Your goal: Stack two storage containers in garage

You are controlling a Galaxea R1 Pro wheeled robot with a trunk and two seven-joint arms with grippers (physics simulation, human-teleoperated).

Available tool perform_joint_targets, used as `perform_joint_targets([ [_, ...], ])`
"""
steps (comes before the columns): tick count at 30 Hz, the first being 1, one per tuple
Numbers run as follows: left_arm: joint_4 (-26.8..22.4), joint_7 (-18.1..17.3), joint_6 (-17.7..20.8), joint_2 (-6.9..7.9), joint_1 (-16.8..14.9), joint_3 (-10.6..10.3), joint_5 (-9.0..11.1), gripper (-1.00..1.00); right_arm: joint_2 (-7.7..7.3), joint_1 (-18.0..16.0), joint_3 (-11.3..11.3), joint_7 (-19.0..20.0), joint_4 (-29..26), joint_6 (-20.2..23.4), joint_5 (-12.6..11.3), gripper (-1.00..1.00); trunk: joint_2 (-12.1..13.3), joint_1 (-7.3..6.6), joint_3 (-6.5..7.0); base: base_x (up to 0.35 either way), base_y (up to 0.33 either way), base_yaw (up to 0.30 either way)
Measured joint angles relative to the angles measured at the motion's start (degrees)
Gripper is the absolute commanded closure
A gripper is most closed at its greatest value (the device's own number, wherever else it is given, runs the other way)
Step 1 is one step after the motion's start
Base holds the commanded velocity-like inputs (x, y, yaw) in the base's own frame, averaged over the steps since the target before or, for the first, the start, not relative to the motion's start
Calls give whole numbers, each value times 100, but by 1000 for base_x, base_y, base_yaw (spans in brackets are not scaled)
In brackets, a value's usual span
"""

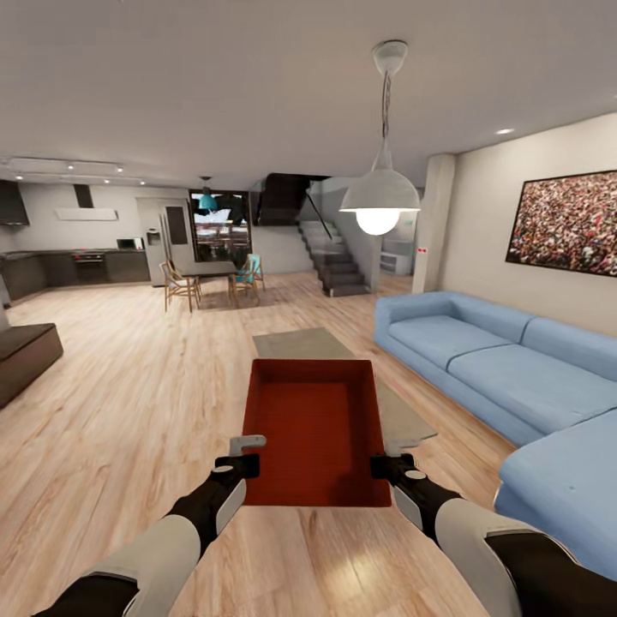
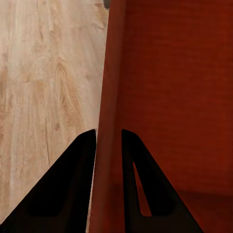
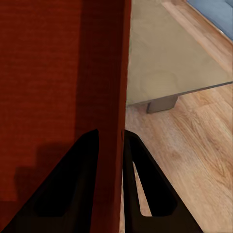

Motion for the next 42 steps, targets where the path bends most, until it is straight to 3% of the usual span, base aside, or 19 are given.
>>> perform_joint_targets([
  [42, 20, -10, -13, 1, 0, 15, -7, 100, 2, 0, -11, -4, 9, -1, 17, 100, 0, 0, 1, 0, 0, 294],
])
